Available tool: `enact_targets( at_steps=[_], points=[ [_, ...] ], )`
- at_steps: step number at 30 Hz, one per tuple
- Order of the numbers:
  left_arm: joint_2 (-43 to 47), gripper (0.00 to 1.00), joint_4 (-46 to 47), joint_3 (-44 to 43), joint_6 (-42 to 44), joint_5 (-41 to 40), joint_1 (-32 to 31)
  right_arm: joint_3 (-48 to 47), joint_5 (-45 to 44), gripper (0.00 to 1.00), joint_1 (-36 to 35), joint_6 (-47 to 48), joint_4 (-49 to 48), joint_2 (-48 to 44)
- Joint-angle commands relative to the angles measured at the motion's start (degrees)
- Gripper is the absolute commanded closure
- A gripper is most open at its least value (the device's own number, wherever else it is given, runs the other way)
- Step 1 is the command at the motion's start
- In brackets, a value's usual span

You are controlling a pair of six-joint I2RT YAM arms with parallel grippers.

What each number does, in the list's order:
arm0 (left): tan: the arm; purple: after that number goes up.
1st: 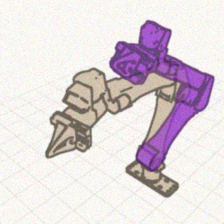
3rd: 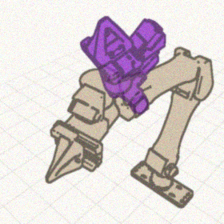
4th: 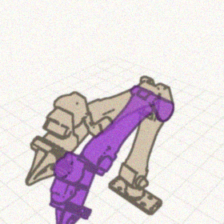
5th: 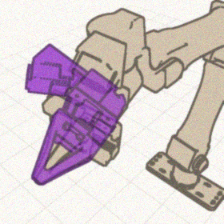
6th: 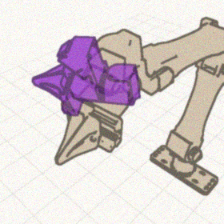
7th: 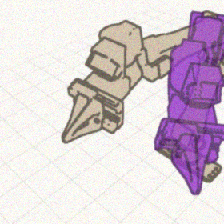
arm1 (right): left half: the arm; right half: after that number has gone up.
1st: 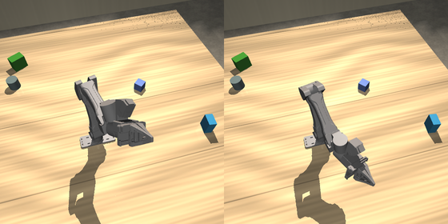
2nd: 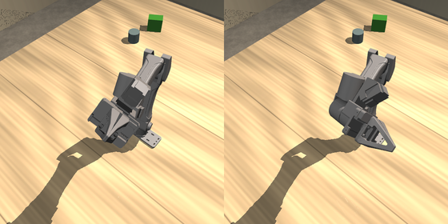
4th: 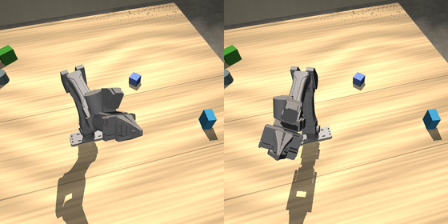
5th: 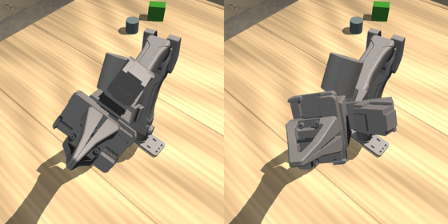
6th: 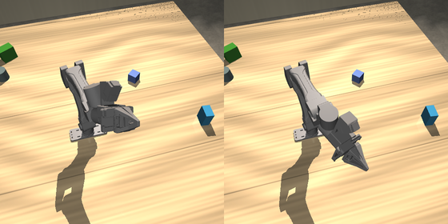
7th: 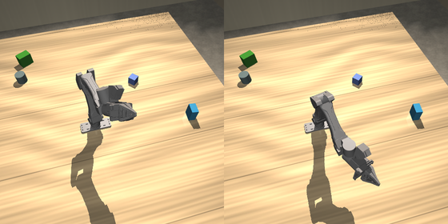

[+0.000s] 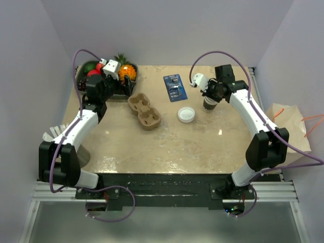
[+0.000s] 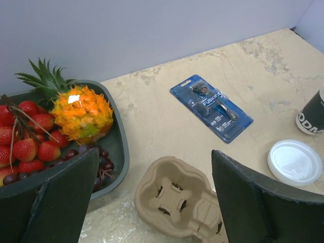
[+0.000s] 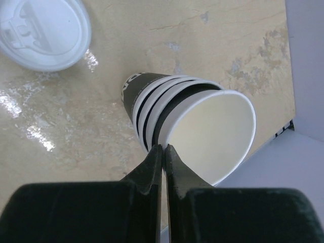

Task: Pack the takeout coffee

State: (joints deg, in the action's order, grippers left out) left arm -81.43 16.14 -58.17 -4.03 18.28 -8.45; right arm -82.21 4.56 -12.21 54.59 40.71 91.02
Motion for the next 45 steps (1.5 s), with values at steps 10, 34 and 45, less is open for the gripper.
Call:
enact_targets(
  at_steps=[10, 34, 45],
  points=[
    [-1.8, 0.04, 4.3, -3.0, -7.7, 5.9, -4.6, -10.9, -1.0, 1.0, 1.0, -3.2, 0.3, 1.4],
    [0.6, 0.02, -19.0, -12.1, -14.1, -10.4, -5.0, -14.1, 14.3, 1.0, -20.7, 2.4, 22.7, -1.2],
    [4.2, 0.02, -19.0, -9.4, -14.0, -13.6, -3.5, -7.1, 16.3, 1.0, -27.3, 1.4, 17.2, 1.9]
  ],
)
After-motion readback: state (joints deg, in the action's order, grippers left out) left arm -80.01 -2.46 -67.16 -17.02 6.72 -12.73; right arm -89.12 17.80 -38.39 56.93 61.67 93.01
